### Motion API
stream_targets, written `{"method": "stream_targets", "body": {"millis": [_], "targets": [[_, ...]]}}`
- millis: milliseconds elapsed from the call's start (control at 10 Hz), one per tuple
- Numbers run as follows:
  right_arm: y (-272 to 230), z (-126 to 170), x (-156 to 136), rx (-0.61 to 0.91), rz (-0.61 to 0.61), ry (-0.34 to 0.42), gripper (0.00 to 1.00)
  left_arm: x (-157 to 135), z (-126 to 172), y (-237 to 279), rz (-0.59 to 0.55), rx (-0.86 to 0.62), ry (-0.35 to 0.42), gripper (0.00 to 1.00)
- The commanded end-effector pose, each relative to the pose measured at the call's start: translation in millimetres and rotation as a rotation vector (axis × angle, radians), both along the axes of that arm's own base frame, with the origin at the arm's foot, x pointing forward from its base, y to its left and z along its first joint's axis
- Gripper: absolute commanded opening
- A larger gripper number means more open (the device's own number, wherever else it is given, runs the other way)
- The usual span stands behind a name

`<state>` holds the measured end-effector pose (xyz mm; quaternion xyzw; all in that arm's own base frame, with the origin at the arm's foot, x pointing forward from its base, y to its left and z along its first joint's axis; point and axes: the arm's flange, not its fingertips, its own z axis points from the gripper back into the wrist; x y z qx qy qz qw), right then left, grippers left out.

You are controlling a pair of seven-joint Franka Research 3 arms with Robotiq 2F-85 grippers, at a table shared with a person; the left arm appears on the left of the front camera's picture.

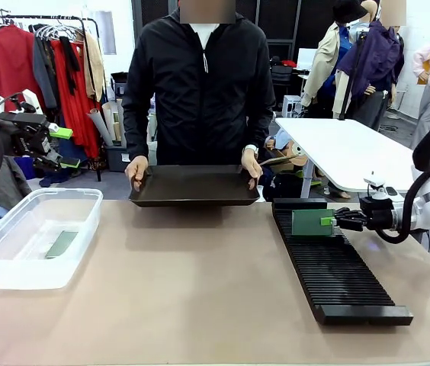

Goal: Sort PCBs into racks and boxes based on the side picked up.
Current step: If the short side of the Blank PCB is picked up, insert it into the PCB Rack ; if the long side is picked up, place it in the Organizing box.

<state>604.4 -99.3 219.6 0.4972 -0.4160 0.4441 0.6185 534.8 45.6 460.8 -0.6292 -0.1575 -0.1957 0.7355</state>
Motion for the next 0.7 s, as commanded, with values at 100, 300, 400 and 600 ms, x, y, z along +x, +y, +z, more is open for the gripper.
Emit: {"method": "stream_targets", "body": {"millis": [100,300,400,600], "targets": [[-0.6,-17.1,9.4,-0.037,0.038,-0.018,0.00,-0.8,1.8,0.4,0.006,-0.007,-0.005,1.00],[-2.1,-20.0,11.7,-0.039,0.046,-0.015,0.00,-0.8,1.8,0.4,0.006,-0.007,-0.005,1.00],[-4.3,-22.1,12.8,-0.042,0.038,-0.026,0.00,-0.8,1.8,0.4,0.006,-0.007,-0.005,1.00],[-5.7,-21.6,12.8,-0.038,0.026,-0.025,0.00,-0.8,1.8,0.4,0.006,-0.007,-0.005,1.00]]}}
